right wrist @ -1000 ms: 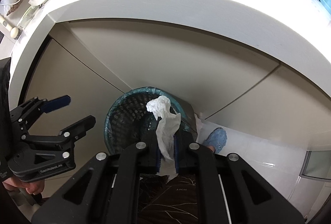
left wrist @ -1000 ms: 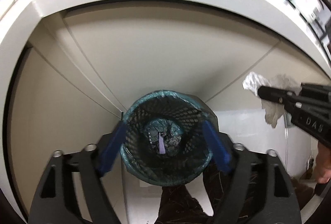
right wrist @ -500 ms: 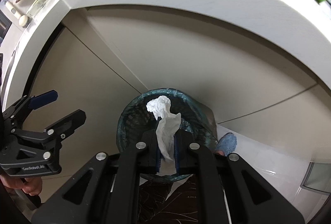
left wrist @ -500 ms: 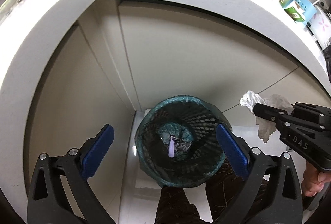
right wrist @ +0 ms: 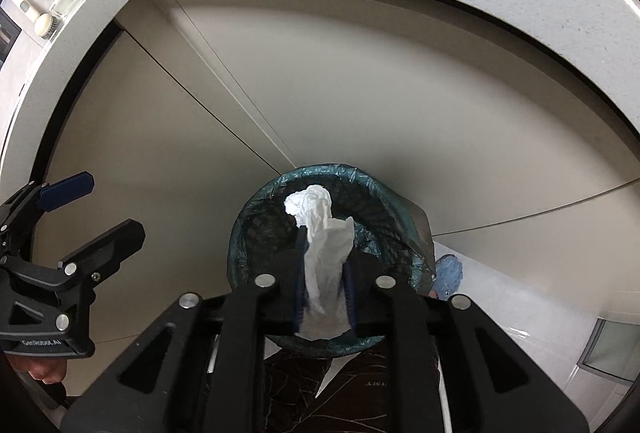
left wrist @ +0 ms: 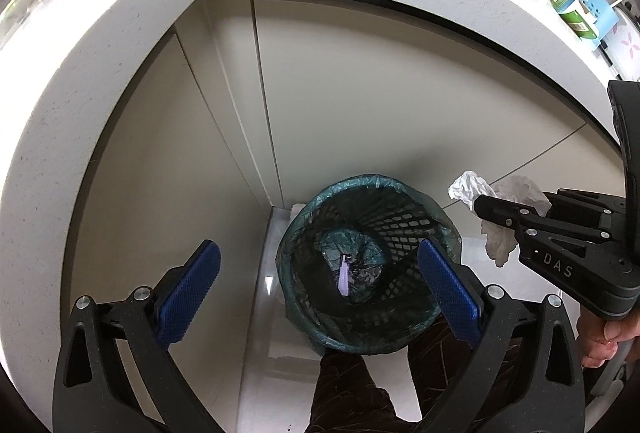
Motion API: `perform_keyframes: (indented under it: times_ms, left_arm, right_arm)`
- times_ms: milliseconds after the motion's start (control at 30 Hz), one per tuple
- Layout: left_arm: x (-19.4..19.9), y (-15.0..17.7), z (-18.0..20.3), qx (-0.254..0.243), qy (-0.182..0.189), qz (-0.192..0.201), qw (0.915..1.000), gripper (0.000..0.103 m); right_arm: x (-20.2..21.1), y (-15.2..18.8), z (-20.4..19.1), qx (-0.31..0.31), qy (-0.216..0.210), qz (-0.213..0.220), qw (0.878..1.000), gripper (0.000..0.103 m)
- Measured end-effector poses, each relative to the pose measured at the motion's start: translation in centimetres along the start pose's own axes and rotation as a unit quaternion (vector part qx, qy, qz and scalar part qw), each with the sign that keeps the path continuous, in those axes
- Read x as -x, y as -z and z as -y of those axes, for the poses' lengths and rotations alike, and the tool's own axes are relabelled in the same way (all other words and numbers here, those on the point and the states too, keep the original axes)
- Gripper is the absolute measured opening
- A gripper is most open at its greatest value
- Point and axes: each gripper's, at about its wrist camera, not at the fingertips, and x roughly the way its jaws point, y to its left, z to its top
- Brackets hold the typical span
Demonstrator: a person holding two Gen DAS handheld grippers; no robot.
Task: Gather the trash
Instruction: 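Open the right tool to drop the white tissue into the wastebasket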
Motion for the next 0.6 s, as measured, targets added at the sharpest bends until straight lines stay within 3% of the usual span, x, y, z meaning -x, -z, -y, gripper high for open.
perform_keyframes:
  times_ms: [300, 533, 600]
  left_arm:
    - [-0.06, -0.14, -0.36, 0.004, 0.001, -0.003, 1.0000, 0.097]
    - [-0.30, -0.21, -0.48, 0.004, 0.002, -0.006, 1.0000, 0.097]
    - [-0.49, -0.21, -0.41, 0.003, 0.002, -0.007, 1.0000, 0.097]
  right_arm:
    - [-0.43, 0.22, 0.53, -0.007, 0.000, -0.001, 1.000, 0.042]
    - [-0.65, 0.30, 0.81, -0.015, 0.003, 0.004, 1.000, 0.071]
    - [-0.98, 0.00, 0.69, -0.011, 0.004, 0.005, 1.000, 0.073]
